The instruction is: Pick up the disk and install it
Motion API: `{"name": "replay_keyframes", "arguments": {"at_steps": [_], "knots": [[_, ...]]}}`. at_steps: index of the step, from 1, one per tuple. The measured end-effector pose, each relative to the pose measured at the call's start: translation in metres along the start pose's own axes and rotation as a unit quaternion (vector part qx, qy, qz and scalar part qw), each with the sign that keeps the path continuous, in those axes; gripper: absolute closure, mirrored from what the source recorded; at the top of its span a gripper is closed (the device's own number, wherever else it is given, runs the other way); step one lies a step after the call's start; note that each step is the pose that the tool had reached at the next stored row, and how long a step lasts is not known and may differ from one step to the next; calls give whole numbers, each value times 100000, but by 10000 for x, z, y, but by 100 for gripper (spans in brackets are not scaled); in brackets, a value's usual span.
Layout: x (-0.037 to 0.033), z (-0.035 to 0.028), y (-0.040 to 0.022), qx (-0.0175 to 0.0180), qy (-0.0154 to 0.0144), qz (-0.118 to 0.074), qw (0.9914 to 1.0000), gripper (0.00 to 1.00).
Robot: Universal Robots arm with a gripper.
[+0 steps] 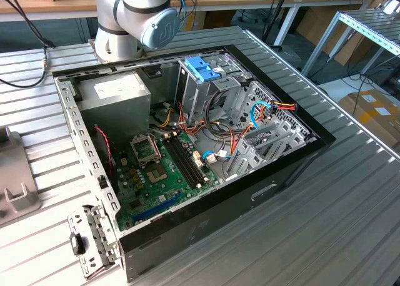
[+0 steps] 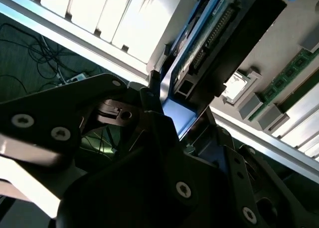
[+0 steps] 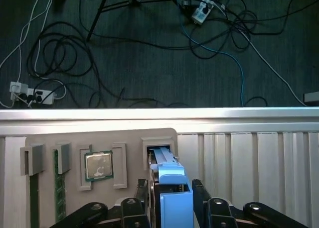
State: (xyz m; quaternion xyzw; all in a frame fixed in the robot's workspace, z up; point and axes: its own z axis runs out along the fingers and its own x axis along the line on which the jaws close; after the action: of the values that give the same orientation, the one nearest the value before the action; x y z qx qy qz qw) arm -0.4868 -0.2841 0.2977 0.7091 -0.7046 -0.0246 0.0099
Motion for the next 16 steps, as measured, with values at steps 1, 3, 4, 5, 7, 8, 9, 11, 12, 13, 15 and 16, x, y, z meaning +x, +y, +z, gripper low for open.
{"name": "replay_keyframes", "arguments": {"at_steps": [1,3,4,5,7,8,9,11,12,13,15,16], "knots": [[0,8,0,-7,25,-633,99998,52],[0,24,0,-13,31,-640,99998,52],[0,30,0,-9,31,-640,99998,52],[0,33,1,-18,33,-642,99998,52],[0,34,1,-28,36,-638,99998,52],[0,36,0,-19,34,-639,99998,52],[0,36,0,-17,33,-639,99998,52],[0,36,0,-14,33,-639,99998,52],[0,37,0,-17,32,-641,99998,52],[0,37,0,-14,32,-639,99998,52],[0,37,1,-20,41,-640,99998,53],[0,37,0,-21,36,-640,99998,60]]}}
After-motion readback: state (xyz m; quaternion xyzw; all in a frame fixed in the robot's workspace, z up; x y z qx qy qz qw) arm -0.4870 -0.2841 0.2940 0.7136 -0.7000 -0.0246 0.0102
